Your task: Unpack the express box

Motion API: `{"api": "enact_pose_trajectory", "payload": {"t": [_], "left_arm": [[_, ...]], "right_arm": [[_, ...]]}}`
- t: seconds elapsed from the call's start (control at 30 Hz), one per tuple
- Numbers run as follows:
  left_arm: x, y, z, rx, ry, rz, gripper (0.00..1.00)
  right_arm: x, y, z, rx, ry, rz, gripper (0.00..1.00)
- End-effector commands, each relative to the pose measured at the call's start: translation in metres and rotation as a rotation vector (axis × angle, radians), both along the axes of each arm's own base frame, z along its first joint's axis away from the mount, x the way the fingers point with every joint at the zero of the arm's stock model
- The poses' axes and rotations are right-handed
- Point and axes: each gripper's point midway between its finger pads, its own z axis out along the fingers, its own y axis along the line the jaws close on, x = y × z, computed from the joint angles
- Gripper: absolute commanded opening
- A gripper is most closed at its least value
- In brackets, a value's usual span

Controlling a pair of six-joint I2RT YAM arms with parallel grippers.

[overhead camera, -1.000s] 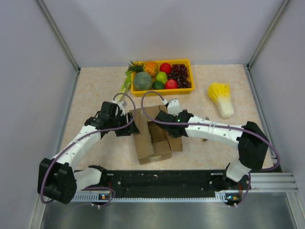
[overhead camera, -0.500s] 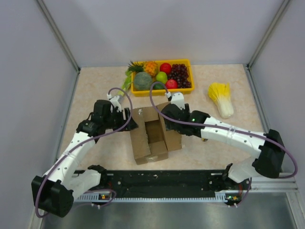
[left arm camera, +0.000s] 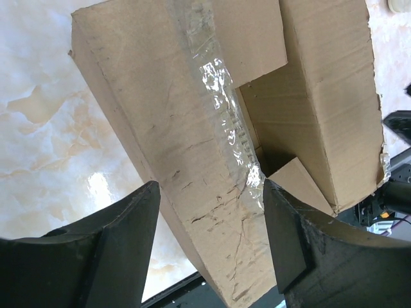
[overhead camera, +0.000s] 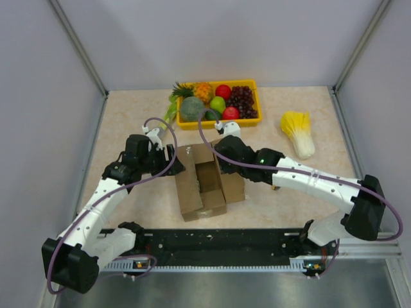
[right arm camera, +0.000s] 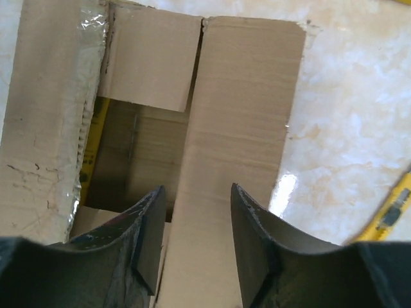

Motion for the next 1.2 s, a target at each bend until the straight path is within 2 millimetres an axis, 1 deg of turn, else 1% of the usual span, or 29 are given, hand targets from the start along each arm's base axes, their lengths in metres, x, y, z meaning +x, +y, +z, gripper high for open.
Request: {"api": "enact_pose_trajectory", "payload": {"t": [0.0, 0.03, 0.07, 0.13, 0.23, 0.3, 0.33, 0.4, 0.43, 0.53, 0.6, 0.63, 0.7, 0.73, 0.77, 0.8, 0.83, 0.87, 0.9, 0.93, 0.97, 1.0, 1.03, 1.07, 1.1, 1.17], "left_arm": [[0.008, -0.002, 0.019, -0.030, -0.068, 0.007, 0.71], [0.008, -0.003, 0.019, -0.036, -0.066, 0.009, 0.72], [0.008, -0.003, 0.019, -0.039, -0.067, 0.007, 0.72], [0.007, -0.003, 0.016, -0.038, -0.057, 0.015, 0.73], [0.008, -0.003, 0.015, -0.041, -0.049, 0.019, 0.75], [0.007, -0.004, 0.013, -0.039, -0.045, 0.022, 0.75], [0.008, -0.002, 0.011, -0.029, -0.045, 0.031, 0.75], [0.010, 0.000, 0.009, -0.014, -0.037, 0.053, 0.75], [0.013, 0.004, 0.006, 0.005, -0.033, 0.086, 0.76], [0.014, 0.008, -0.003, 0.033, -0.004, 0.133, 0.76], [0.016, 0.011, -0.006, 0.063, 0.007, 0.169, 0.76], [0.016, 0.013, -0.011, 0.083, 0.027, 0.180, 0.77], [0.019, 0.012, -0.009, 0.114, 0.014, 0.207, 0.77], [0.019, 0.011, -0.011, 0.132, 0.014, 0.216, 0.77], [0.015, 0.006, -0.012, 0.159, 0.007, 0.207, 0.77], [0.021, 0.011, -0.010, 0.202, -0.022, 0.257, 0.78], [0.021, 0.010, -0.012, 0.227, -0.028, 0.261, 0.78], [0.018, 0.002, -0.012, 0.248, -0.041, 0.240, 0.79], [0.020, 0.002, -0.010, 0.268, -0.059, 0.250, 0.79], [0.019, -0.003, -0.012, 0.289, -0.059, 0.234, 0.79], [0.021, -0.005, -0.008, 0.300, -0.069, 0.236, 0.80], [0.022, -0.001, -0.012, 0.344, -0.064, 0.263, 0.80], [0.021, -0.005, -0.011, 0.355, -0.067, 0.258, 0.80], [0.022, -0.006, -0.009, 0.361, -0.069, 0.268, 0.80], [0.022, -0.007, -0.012, 0.369, -0.052, 0.285, 0.80], [0.023, -0.011, -0.011, 0.377, -0.061, 0.299, 0.80]], "right_arm": [[0.003, 0.016, -0.021, 0.002, 0.039, 0.023, 0.48], [0.003, 0.017, -0.026, -0.001, 0.046, 0.023, 0.52], [0.003, 0.020, -0.036, -0.015, 0.057, 0.025, 0.60], [0.005, 0.019, -0.046, -0.033, 0.071, 0.014, 0.67], [0.004, 0.020, -0.064, -0.054, 0.104, 0.000, 0.68], [0.001, 0.023, -0.072, -0.044, 0.131, -0.002, 0.68], [-0.002, 0.023, -0.078, -0.041, 0.144, -0.001, 0.66], [-0.007, 0.031, -0.081, -0.001, 0.169, 0.016, 0.60], [-0.007, 0.035, -0.084, 0.013, 0.175, 0.024, 0.57], [-0.010, 0.040, -0.088, 0.032, 0.199, 0.026, 0.51], [-0.009, 0.039, -0.088, 0.039, 0.203, 0.005, 0.42], [-0.009, 0.038, -0.088, 0.044, 0.203, -0.014, 0.33], [-0.009, 0.034, -0.086, 0.068, 0.214, -0.068, 0.24], [-0.010, 0.034, -0.085, 0.080, 0.220, -0.081, 0.16], [-0.012, 0.035, -0.084, 0.099, 0.230, -0.095, 0.13], [-0.011, 0.035, -0.083, 0.101, 0.224, -0.105, 0.10], [-0.013, 0.035, -0.084, 0.100, 0.224, -0.109, 0.07], [-0.012, 0.035, -0.083, 0.105, 0.224, -0.119, 0.06], [-0.012, 0.035, -0.084, 0.106, 0.224, -0.126, 0.05], [-0.013, 0.035, -0.083, 0.109, 0.226, -0.127, 0.03], [-0.012, 0.035, -0.083, 0.117, 0.226, -0.138, 0.03], [-0.012, 0.035, -0.083, 0.118, 0.227, -0.141, 0.02], [-0.013, 0.036, -0.084, 0.126, 0.232, -0.150, 0.00], [-0.012, 0.035, -0.084, 0.129, 0.232, -0.157, 0.00], [-0.012, 0.036, -0.083, 0.134, 0.232, -0.160, 0.00], [-0.011, 0.037, -0.082, 0.146, 0.230, -0.170, 0.00]]}}
